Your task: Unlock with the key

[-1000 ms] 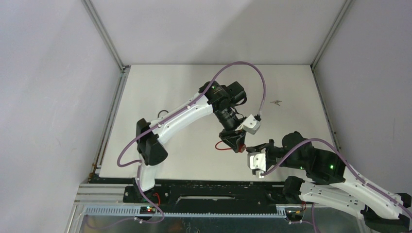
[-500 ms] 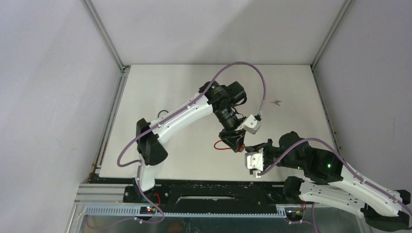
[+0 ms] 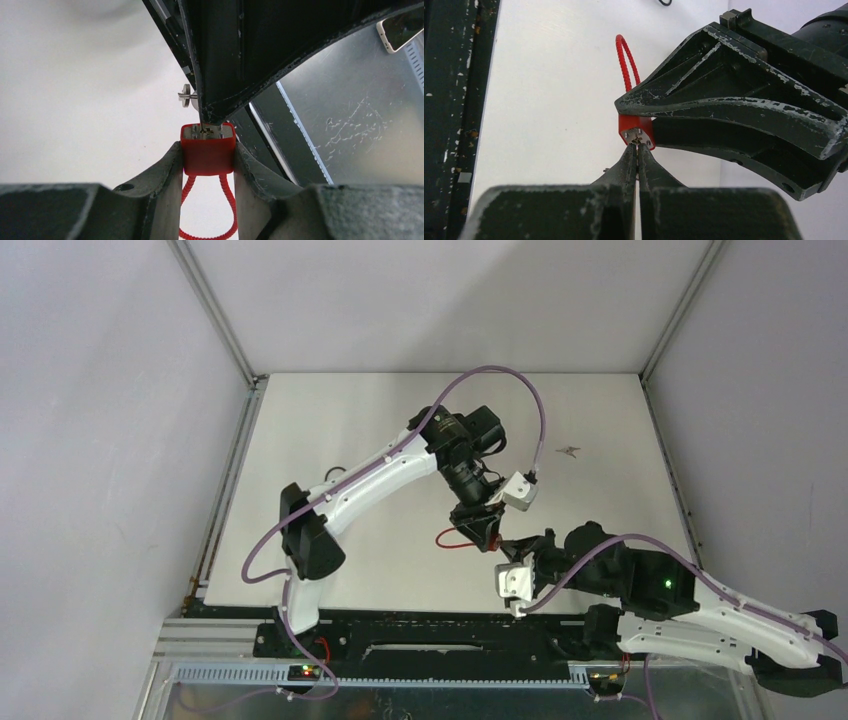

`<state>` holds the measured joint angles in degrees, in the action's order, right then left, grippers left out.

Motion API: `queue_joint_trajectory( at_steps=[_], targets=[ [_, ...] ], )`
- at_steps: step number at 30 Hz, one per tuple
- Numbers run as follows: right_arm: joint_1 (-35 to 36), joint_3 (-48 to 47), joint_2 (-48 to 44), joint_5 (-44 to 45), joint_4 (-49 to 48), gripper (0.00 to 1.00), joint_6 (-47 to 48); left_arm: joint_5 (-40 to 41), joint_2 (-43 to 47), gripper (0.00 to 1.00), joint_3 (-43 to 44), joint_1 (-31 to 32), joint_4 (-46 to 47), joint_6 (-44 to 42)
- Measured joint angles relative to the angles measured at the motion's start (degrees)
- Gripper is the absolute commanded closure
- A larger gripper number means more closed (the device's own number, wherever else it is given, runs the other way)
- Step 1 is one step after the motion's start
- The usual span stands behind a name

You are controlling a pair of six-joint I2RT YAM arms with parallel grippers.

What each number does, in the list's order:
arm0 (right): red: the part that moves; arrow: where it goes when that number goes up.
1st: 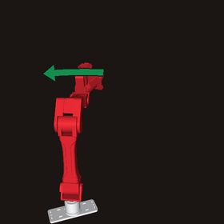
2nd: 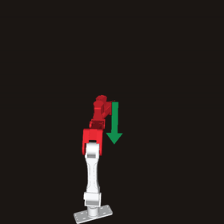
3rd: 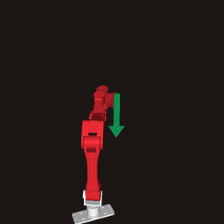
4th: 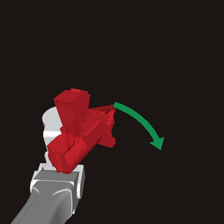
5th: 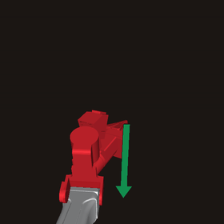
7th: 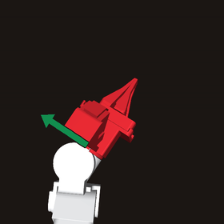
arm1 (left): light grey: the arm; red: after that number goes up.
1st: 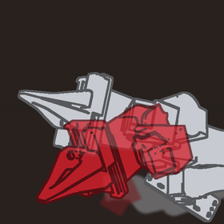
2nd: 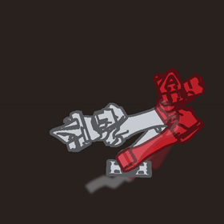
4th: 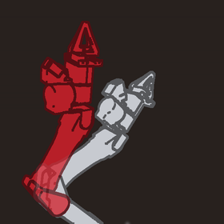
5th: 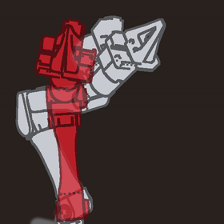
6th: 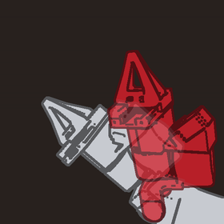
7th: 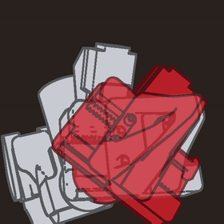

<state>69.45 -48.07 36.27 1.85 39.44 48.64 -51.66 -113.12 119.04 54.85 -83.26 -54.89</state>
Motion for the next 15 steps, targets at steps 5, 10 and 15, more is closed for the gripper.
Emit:
queue_joint_trajectory(
  at_steps=[5,10,15],
  targets=[
    [1.5,2.8,-1.5,2.5,-3.4,1.0,1.3,-0.2,0.0,1.0,0.0,-0.6,0.0,1.2],
    [2.0,5.3,-3.1,3.7,-6.3,1.0,3.1,-0.2,-0.1,1.0,0.0,-0.9,-0.2,1.4],
    [2.1,7.2,-3.2,4.8,-8.8,1.0,4.9,0.3,-0.2,1.0,0.0,-1.4,-0.5,1.3]
  ],
)
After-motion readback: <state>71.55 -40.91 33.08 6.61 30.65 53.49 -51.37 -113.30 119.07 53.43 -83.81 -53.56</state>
